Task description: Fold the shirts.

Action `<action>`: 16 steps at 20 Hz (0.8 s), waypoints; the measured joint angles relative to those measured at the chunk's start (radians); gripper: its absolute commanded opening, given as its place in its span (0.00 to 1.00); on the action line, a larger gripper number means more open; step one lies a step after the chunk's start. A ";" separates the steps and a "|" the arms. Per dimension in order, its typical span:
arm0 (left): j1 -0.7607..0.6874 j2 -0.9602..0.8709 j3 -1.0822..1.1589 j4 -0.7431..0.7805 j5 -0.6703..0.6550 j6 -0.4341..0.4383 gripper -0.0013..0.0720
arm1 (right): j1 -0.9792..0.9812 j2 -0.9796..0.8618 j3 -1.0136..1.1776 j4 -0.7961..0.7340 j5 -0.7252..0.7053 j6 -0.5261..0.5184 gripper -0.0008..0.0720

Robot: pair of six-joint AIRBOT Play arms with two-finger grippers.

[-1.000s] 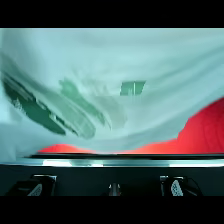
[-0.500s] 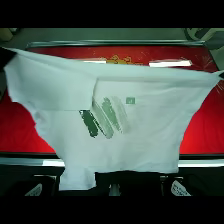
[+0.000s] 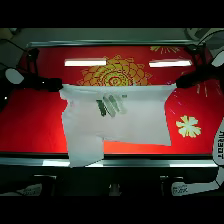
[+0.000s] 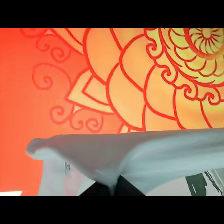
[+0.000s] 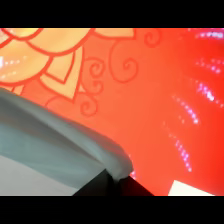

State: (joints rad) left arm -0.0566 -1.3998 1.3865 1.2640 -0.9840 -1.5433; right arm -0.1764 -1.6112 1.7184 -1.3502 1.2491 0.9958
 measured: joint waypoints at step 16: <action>0.000 -0.356 0.206 0.004 0.249 -0.045 0.05 | 0.005 -0.221 0.003 0.128 -0.411 -0.056 0.04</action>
State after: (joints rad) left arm -0.0563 -1.7561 1.5925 1.2682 -0.7349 -1.5883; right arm -0.1715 -1.8324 1.7218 -1.2221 0.8383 0.9398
